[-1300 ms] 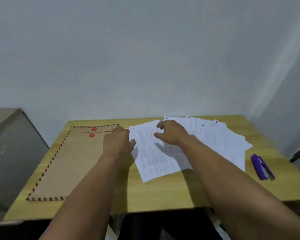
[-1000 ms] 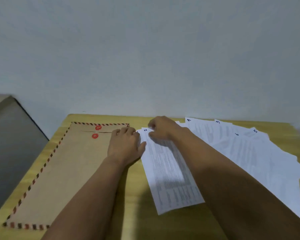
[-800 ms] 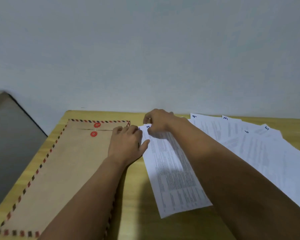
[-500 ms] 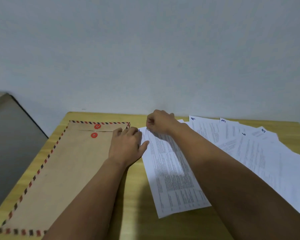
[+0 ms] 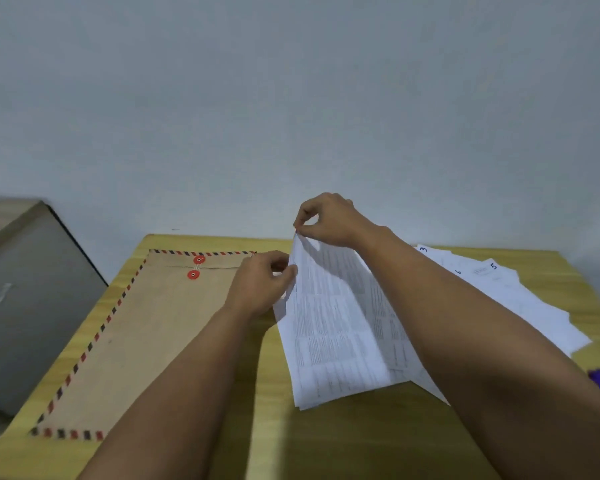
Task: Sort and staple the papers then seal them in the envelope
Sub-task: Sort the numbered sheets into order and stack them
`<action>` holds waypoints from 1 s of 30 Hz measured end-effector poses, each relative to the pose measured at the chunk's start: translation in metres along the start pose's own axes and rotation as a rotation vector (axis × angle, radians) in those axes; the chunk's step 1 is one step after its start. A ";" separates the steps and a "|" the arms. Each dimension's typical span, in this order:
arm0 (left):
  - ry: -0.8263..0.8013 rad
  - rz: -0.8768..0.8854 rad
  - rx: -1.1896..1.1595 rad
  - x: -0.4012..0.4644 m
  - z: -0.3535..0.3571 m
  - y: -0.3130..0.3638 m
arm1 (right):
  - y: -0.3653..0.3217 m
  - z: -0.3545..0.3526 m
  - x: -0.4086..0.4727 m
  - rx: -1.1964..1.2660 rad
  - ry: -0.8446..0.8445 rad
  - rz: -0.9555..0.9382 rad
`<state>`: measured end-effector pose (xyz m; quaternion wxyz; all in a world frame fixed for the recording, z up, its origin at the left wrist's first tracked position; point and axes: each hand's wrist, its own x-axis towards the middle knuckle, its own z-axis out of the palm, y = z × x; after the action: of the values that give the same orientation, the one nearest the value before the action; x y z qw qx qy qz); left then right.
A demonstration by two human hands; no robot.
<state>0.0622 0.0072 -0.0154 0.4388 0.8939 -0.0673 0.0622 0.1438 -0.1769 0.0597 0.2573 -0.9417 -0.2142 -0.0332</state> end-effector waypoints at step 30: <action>-0.066 0.160 0.098 -0.088 -0.026 0.206 | 0.005 -0.129 -0.226 0.749 0.042 0.356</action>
<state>-0.0616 -0.0908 0.1452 0.3856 0.9077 -0.1498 0.0709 -0.0527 -0.3327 0.1301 0.5883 -0.8043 -0.0397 0.0729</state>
